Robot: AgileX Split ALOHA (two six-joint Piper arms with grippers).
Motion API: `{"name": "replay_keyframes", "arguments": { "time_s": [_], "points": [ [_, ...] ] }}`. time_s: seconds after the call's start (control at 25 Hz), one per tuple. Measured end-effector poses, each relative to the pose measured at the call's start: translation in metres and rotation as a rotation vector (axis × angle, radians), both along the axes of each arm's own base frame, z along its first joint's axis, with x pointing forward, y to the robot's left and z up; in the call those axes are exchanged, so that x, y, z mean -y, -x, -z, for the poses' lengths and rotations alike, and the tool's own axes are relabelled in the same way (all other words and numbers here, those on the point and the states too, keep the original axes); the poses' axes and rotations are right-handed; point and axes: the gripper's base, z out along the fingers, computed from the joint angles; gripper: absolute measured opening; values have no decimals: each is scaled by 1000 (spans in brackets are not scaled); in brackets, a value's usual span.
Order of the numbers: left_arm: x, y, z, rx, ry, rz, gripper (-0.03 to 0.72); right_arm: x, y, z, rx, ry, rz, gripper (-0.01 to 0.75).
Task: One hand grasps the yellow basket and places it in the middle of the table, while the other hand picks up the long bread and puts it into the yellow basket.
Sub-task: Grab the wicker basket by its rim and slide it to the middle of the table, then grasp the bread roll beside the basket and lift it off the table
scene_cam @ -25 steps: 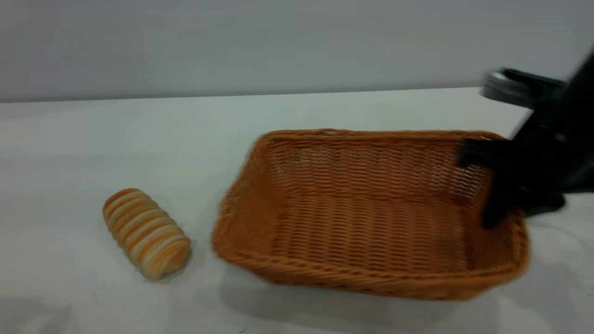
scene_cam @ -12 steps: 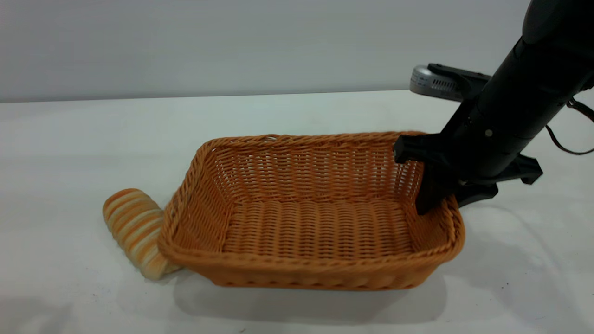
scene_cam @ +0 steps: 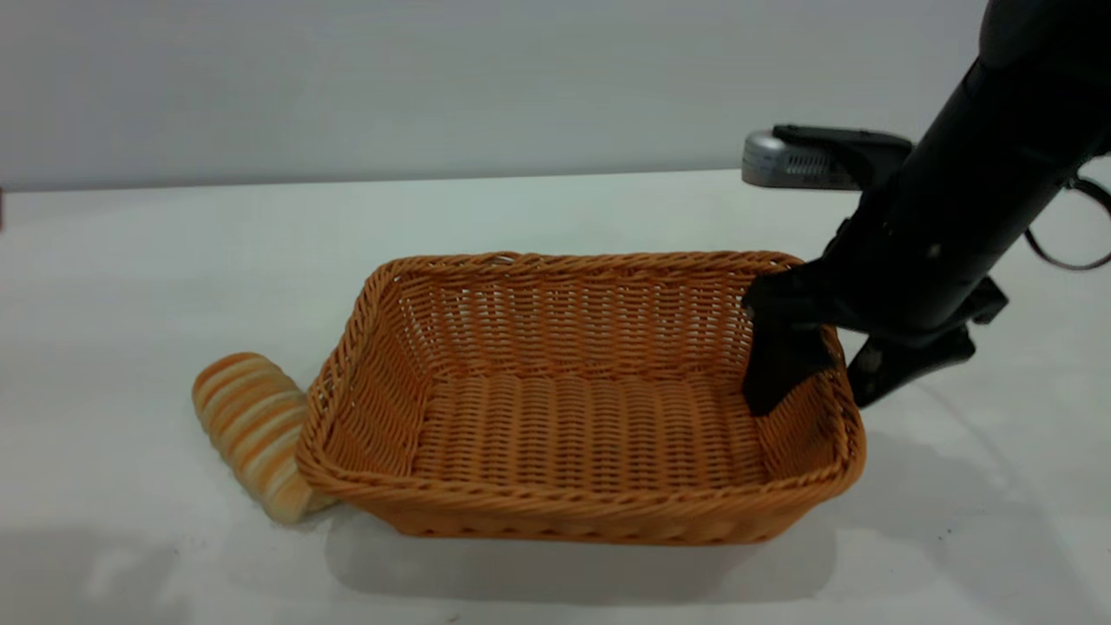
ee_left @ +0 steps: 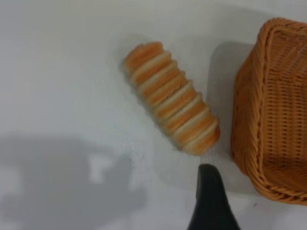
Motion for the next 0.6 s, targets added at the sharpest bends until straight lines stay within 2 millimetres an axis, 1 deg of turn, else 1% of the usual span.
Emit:
{"name": "replay_keyframes", "arguments": {
  "time_s": [0.08, 0.2, 0.32, 0.4, 0.6],
  "points": [
    [1, -11, 7, -38, 4, -4, 550, 1, 0, -14, 40, 4, -26, 693],
    [1, -29, 20, -108, 15, -16, 550, 1, 2, -40, 101, -9, -47, 657],
    [3, -49, 38, -189, 47, -44, 550, 2, 7, -69, 163, -29, -63, 619],
    [5, -63, 51, -248, 68, -57, 550, 4, 12, -90, 211, -38, -83, 605],
    [8, -94, 76, -339, 105, -76, 550, 8, 30, -136, 300, -69, -123, 589]
  ]
}}
